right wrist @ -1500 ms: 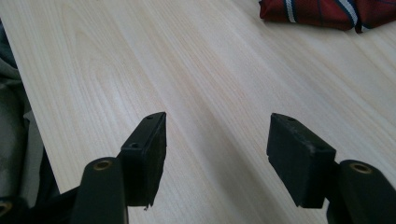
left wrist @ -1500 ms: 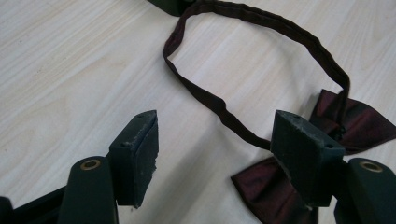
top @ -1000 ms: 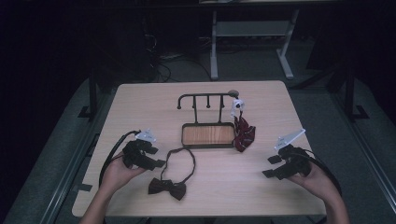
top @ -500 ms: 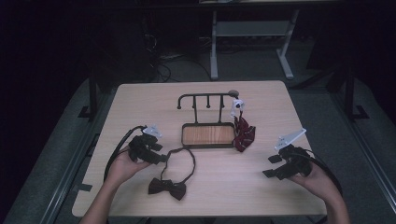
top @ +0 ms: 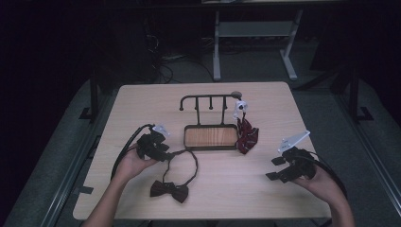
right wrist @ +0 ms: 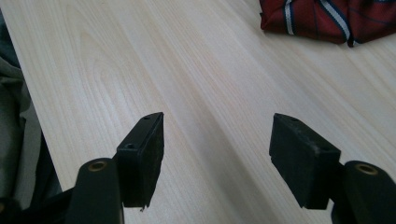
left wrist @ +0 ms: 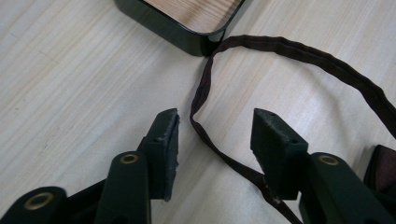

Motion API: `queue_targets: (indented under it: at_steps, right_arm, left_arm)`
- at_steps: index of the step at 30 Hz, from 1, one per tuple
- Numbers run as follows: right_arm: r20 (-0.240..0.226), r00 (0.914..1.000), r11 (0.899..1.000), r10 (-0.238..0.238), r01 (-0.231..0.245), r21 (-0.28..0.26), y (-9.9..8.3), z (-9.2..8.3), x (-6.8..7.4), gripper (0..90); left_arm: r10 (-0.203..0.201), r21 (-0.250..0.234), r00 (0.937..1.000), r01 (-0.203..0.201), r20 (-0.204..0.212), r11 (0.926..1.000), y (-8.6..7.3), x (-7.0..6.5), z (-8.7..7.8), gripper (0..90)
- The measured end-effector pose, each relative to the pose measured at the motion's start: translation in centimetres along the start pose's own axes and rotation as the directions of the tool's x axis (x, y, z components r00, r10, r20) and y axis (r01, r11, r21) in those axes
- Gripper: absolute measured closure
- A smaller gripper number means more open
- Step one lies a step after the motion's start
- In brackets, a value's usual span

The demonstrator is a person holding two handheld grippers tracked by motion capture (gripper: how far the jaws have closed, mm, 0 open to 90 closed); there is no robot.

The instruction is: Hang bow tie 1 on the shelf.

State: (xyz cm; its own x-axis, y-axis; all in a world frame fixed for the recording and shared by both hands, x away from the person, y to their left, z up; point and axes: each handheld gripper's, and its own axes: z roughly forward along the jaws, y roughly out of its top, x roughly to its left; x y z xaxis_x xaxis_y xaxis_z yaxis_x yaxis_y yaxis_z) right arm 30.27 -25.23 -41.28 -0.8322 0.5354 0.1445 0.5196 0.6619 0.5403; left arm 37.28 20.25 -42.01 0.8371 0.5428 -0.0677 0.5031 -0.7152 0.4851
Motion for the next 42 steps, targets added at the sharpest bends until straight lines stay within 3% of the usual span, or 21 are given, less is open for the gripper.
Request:
queue_targets:
  at_steps: [9, 13, 29, 42]
  right_arm:
    - [0.012, 0.9999, 1.0, -0.009, 0.009, 0.0, 0.2, -0.1, 0.3, 33.9]
    - [0.015, 0.9999, 1.0, -0.007, 0.007, -0.002, 0.2, -0.2, 0.3, 33.8]
    - [0.018, 0.9998, 1.0, -0.006, 0.007, -0.02, 0.2, -0.7, 0.3, 33.8]
    - [0.013, 0.9999, 1.0, -0.008, 0.008, -0.02, 0.2, -0.4, 0.3, 33.3]
  left_arm:
    - [0.007, 0.049, 0.9999, -0.007, 0.008, 0.9987, 0.3, 0.8, 1.2, 61.3]
    - [-0.005, 0.048, 0.9999, 0.005, 0.012, 0.9988, 0.3, 0.9, 1.8, 64.5]
    - [0.059, 0.11, 0.9982, -0.059, 0.004, 0.9921, 1.4, 0.6, 2.8, 82.9]
    - [0.059, 0.125, 0.998, -0.061, 0.023, 0.9902, 1.6, 0.8, 3.0, 86.8]
